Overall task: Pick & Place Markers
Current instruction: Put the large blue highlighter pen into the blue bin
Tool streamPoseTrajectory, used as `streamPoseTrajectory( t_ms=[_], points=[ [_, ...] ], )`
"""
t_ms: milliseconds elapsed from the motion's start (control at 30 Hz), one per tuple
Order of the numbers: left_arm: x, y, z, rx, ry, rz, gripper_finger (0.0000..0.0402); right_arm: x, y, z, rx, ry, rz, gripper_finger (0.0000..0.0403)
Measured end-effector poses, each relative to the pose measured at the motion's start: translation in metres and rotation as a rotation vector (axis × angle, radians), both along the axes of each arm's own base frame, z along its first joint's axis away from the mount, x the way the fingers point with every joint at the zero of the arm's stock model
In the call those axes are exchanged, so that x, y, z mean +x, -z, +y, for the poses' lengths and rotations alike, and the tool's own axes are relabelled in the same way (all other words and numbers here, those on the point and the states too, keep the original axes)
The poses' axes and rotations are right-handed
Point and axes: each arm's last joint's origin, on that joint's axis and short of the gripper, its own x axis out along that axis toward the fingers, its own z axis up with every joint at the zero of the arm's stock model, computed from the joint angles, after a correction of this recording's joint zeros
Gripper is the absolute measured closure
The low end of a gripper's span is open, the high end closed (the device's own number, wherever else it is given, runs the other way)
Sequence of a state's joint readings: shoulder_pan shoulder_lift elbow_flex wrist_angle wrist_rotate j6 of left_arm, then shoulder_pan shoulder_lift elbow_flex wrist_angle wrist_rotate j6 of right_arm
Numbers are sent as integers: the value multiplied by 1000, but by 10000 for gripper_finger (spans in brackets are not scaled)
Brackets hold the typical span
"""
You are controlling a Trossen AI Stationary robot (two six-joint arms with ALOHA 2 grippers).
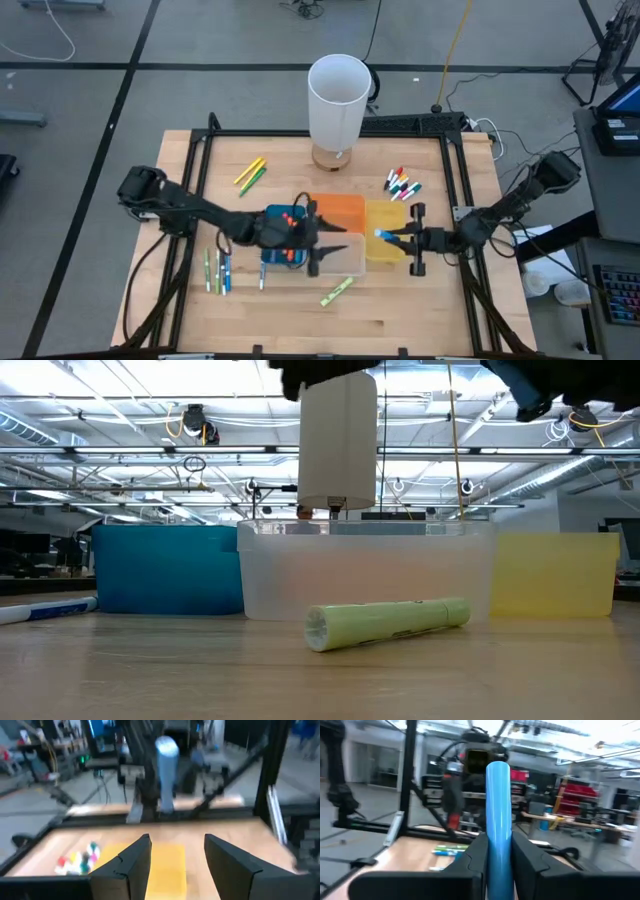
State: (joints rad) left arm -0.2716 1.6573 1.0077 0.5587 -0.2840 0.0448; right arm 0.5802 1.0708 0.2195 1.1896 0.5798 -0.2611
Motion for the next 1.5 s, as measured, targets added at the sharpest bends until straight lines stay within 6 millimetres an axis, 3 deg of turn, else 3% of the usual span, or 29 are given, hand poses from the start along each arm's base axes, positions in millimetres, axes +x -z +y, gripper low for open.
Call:
streamPoseTrajectory(
  t_ms=[300,767,967,1100,1333,1500],
  points=[
    [10,-5,8,11,114,-159,215,23,-9,-5,-9,-99,-22,358],
    [10,-7,9,28,176,-184,215,63,-15,4,-48,-131,5,358],
    [19,6,1,53,209,-243,215,75,-16,10,-56,-132,13,358],
    [29,19,-2,103,220,-255,215,79,-15,12,-76,-132,24,358],
    [33,18,1,97,205,-310,217,79,-16,12,-74,-129,14,358],
    [32,15,0,99,206,-343,267,79,-15,12,-76,-132,23,358]
  ],
)
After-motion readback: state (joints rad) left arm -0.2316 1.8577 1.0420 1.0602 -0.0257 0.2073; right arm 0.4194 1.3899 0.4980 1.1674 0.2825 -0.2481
